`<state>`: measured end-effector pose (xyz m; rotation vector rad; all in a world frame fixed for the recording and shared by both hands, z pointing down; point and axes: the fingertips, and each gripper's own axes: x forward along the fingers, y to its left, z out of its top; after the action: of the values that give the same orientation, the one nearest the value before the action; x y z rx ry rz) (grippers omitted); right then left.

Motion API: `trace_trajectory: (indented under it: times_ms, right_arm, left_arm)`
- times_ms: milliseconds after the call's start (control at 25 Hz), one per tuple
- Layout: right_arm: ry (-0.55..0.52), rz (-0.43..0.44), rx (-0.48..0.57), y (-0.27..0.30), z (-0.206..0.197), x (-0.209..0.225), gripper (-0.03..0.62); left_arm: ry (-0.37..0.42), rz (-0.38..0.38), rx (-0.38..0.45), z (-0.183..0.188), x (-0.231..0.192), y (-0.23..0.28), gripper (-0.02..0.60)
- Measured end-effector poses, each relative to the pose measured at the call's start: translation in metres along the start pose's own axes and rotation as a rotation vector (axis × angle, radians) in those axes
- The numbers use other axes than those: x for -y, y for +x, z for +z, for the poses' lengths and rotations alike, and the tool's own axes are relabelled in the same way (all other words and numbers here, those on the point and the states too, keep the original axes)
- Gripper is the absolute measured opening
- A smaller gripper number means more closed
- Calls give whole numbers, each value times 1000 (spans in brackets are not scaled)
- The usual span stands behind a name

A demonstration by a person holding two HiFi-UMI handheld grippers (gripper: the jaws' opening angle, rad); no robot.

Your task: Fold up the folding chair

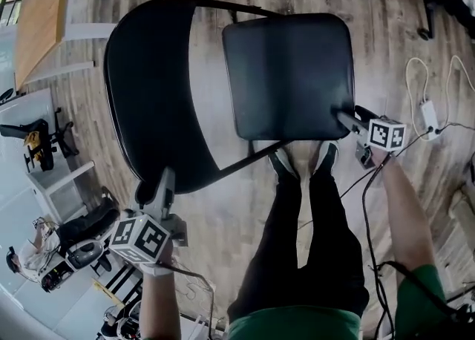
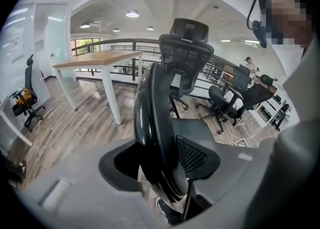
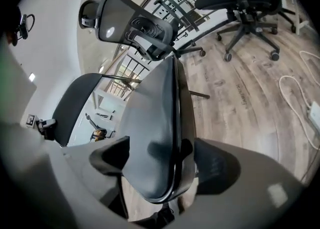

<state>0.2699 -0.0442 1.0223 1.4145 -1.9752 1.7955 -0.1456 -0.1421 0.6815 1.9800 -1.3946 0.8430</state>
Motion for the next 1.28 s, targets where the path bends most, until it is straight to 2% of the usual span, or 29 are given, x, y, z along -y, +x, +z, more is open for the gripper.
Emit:
trace_trajectory:
  times_ms: [120,320,480,1040,1280]
  right_arm:
    - [52,45,-4,12,0,3,405]
    - [59,38,-42,25,-14,16,405]
    - [93,66,-56,29,-19,12,407]
    - [133,30,-80,33,-27,15,405]
    - [193,35,-35,27,-26,-26,397]
  left_arm:
    - [-9,3,11,0,0,3,212]
    - [-17,7,7,-8,-2,4,210]
    - [-23,5,-6,-8,-2,2,209]
    - [-56,-12,-2,-4,-5,7,187]
    - [-37,-1,23,12,-31,-10,186]
